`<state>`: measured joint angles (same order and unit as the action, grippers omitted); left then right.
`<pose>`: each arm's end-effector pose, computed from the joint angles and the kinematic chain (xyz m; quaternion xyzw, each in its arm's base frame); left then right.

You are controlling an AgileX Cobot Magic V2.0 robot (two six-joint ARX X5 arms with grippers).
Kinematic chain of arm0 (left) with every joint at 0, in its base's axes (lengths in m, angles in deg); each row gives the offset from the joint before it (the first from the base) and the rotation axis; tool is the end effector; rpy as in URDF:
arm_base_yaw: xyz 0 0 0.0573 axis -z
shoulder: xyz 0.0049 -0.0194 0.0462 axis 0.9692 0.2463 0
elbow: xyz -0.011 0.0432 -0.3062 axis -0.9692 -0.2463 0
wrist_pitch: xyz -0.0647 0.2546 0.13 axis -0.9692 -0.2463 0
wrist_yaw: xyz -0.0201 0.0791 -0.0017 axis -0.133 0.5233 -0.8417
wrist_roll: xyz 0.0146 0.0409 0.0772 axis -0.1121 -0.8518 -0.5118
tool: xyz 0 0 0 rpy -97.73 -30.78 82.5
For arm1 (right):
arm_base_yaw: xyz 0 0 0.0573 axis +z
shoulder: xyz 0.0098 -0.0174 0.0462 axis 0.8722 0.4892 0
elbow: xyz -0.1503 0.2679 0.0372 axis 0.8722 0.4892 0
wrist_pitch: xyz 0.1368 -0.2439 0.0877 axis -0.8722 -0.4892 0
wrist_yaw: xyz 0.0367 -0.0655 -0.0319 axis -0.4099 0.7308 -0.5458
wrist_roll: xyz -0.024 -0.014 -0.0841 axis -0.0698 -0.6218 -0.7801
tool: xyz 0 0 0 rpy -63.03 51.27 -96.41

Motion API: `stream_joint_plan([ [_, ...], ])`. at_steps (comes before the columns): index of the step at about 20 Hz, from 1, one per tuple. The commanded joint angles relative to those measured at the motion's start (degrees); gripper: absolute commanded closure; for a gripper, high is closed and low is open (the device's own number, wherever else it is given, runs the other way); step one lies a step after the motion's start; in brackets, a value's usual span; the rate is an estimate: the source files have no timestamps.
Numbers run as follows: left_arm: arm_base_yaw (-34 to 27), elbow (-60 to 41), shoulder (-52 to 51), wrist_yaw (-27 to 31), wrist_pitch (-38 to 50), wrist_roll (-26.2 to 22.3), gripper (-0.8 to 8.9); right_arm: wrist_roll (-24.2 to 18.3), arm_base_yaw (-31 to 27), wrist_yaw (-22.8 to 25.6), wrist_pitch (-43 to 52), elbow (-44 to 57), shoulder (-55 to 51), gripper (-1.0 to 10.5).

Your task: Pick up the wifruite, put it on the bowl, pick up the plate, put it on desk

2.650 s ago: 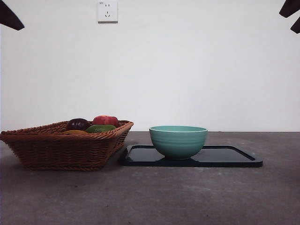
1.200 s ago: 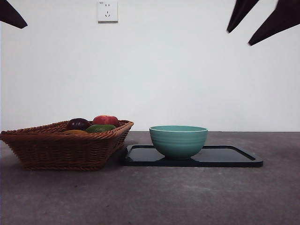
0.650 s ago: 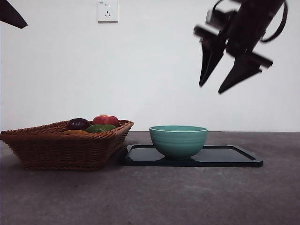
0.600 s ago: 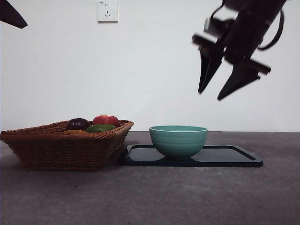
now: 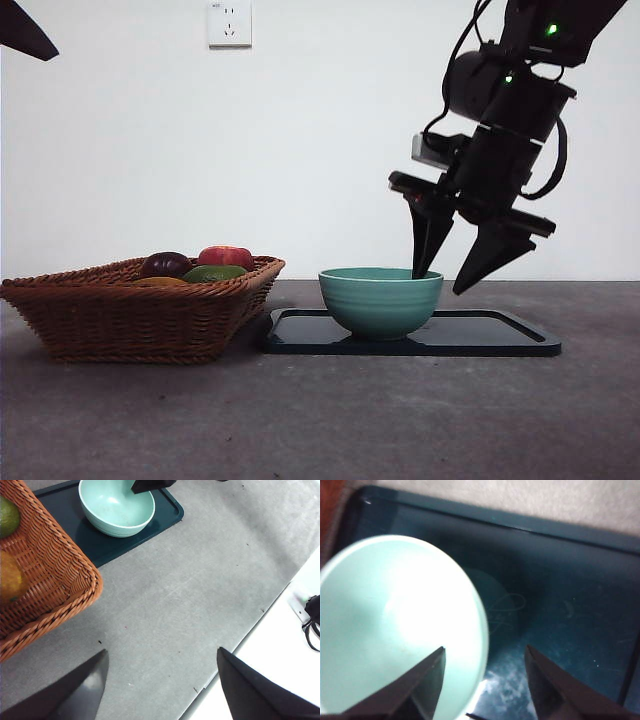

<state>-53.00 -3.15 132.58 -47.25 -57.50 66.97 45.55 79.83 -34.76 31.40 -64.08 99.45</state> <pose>0.1677 -0.1098 0.3372 0.0070 0.3762 -0.4120 0.8299 0.4240 0.1655 0.1863 0.0597 0.5282 0.1878 0.8260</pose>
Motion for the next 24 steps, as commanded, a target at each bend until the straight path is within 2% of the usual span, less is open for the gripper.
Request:
stream_joint_plan([
  [1, 0.3, 0.6, 0.4, -0.3, 0.7, -0.8, 4.71, -0.7, 0.4, 0.3, 0.8, -1.1, 2.0, 8.1],
  [5, 0.3, 0.6, 0.4, -0.3, 0.7, -0.8, 4.71, -0.7, 0.4, 0.3, 2.9, -1.1, 2.3, 9.4],
  [9, 0.3, 0.6, 0.4, -0.3, 0.7, -1.0, 4.71, -0.6, 0.4, 0.3, 4.1, -1.2, 1.2, 9.4],
  [14, 0.3, 0.6, 0.4, -0.3, 0.6, -1.2, 4.71, -0.5, 0.3, 0.3, 3.1, -1.4, -6.1, 9.4],
  [18, 0.3, 0.6, 0.4, -0.3, 0.6, -1.3, 4.71, -0.9, 0.3, 0.2, -2.7, -1.4, -14.5, 9.4],
  [21, 0.3, 0.6, 0.4, -0.3, 0.6, -1.4, 4.71, -2.9, 0.9, -0.1, -9.7, -1.4, -21.2, 9.4],
  [24, 0.3, 0.6, 0.4, -0.3, 0.6, -1.4, 4.71, -3.9, 2.3, 1.5, -15.6, -1.0, -27.3, 9.4],
])
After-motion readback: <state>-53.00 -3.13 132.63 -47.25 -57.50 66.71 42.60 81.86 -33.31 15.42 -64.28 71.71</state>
